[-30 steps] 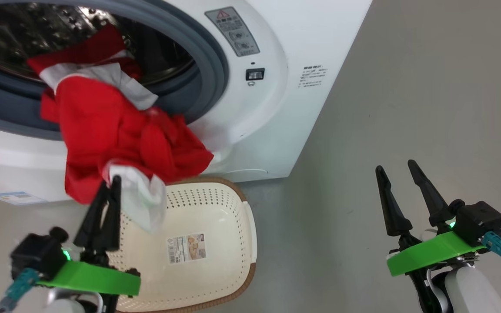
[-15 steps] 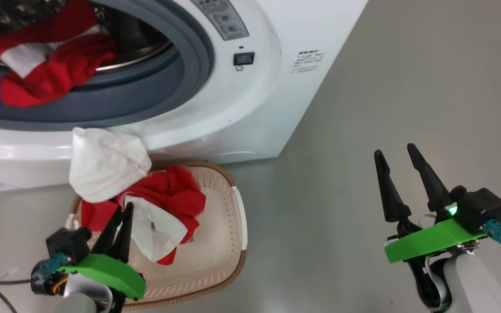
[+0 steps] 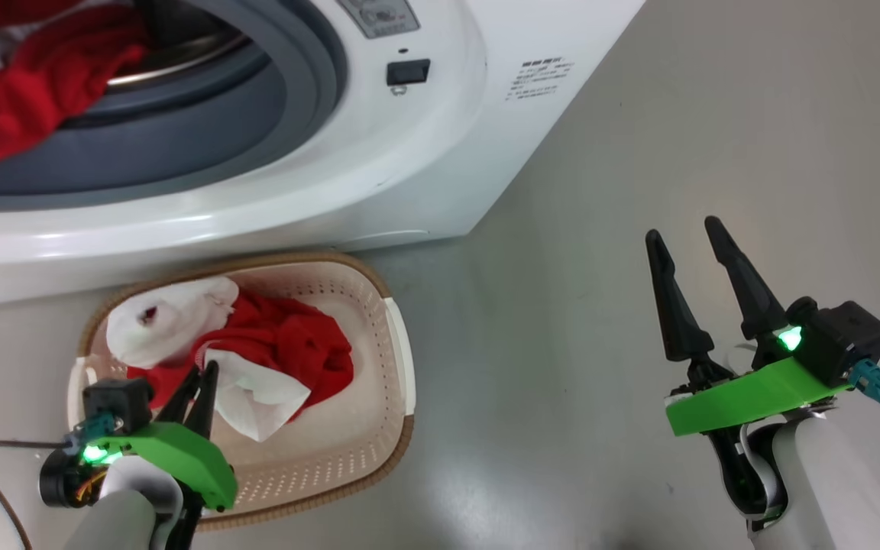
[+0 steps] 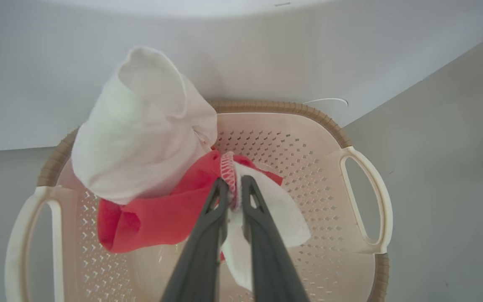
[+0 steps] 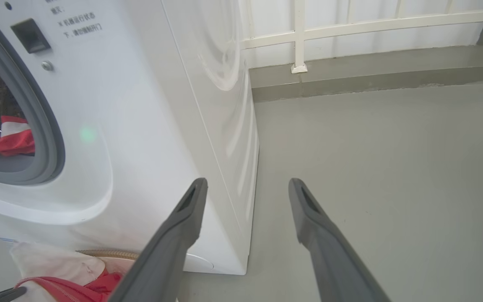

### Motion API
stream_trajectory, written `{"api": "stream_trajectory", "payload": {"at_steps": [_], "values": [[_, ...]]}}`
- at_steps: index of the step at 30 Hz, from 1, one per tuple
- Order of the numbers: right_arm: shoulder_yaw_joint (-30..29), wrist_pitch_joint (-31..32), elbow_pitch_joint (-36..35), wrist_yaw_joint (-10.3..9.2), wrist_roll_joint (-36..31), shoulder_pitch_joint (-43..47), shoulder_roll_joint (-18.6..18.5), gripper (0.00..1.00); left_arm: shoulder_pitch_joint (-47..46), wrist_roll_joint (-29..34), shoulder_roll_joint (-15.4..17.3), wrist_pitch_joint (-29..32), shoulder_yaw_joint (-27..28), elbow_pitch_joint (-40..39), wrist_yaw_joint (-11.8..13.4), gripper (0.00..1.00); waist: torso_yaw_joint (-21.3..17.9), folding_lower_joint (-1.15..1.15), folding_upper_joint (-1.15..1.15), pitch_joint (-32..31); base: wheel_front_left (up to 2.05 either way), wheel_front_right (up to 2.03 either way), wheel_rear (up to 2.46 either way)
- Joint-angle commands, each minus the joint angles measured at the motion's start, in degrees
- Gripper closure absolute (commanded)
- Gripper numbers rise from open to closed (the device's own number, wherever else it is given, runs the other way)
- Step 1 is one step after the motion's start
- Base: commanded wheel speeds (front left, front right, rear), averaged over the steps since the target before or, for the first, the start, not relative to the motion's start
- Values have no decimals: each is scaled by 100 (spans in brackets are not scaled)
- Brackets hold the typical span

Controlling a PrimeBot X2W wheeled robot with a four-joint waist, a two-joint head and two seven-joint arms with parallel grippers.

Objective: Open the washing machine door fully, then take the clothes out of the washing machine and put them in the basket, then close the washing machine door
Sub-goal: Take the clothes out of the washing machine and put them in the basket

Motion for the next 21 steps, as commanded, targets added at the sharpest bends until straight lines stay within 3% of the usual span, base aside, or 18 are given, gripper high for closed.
{"api": "stream_trajectory", "payload": {"at_steps": [1, 21], "values": [[144, -37, -157, 2, 34, -27, 6, 0, -58, -51, 188, -36, 95, -8, -32, 100, -72, 0, 0, 136, 0, 0, 0], [346, -37, -250, 2, 45, -316, 7, 0, -1009, -1066, 491, -36, -1190, 1094, -32, 100, -141, 0, 0, 865, 0, 0, 0]]}}
